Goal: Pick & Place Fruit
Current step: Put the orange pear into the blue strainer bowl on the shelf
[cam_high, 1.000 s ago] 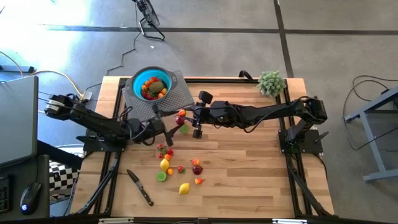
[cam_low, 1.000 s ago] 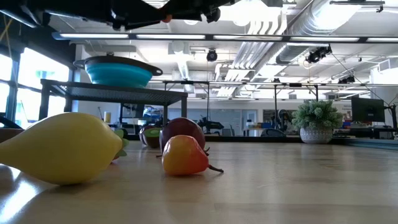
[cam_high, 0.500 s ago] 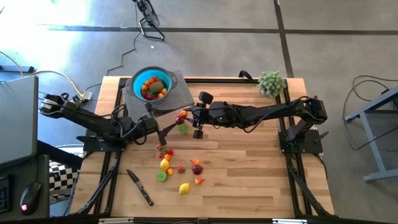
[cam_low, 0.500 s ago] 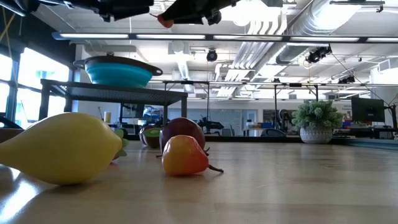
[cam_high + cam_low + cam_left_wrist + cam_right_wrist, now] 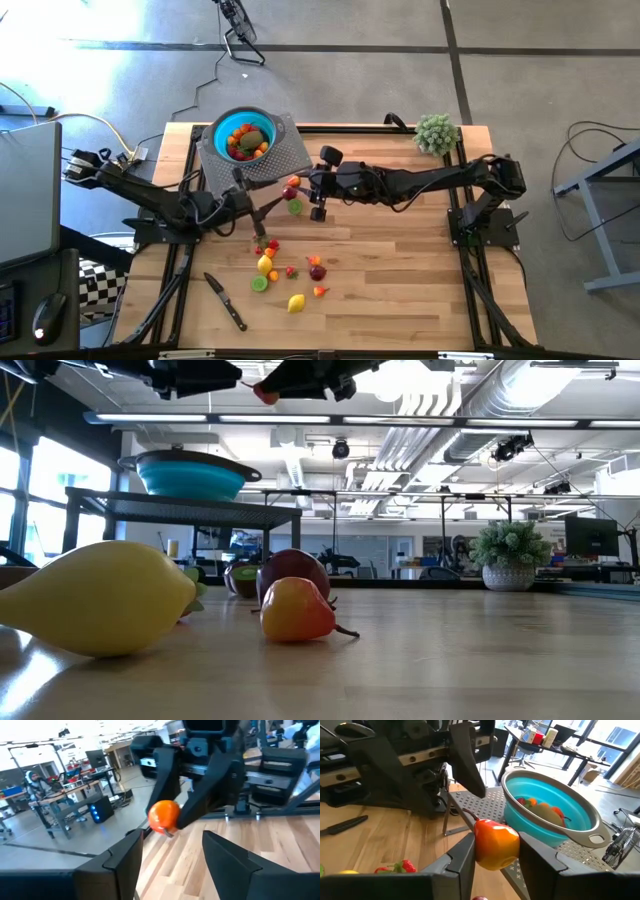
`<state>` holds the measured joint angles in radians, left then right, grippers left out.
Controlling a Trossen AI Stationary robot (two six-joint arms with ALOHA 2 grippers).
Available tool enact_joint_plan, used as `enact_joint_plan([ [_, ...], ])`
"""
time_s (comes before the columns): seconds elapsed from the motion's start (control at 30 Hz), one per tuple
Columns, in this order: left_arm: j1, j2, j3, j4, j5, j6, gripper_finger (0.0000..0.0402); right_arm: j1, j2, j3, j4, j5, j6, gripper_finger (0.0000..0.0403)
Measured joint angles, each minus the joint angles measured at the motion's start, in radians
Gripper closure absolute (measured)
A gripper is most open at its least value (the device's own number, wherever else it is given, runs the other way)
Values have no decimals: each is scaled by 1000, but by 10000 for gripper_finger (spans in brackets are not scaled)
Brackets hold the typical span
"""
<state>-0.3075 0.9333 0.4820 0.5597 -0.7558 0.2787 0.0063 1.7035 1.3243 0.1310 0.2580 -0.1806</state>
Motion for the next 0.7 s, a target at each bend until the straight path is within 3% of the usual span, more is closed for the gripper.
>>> enact_joint_plan([
  [0.2,6,1,0,9,5,-2,208,0,0,0,0,-7,0,275],
  [0.37,48,36,0,18,71,-65,208,0,0,0,0,-26,2,277],
  [0.7,72,51,0,45,70,-76,208,0,0,0,0,-27,1,276],
])
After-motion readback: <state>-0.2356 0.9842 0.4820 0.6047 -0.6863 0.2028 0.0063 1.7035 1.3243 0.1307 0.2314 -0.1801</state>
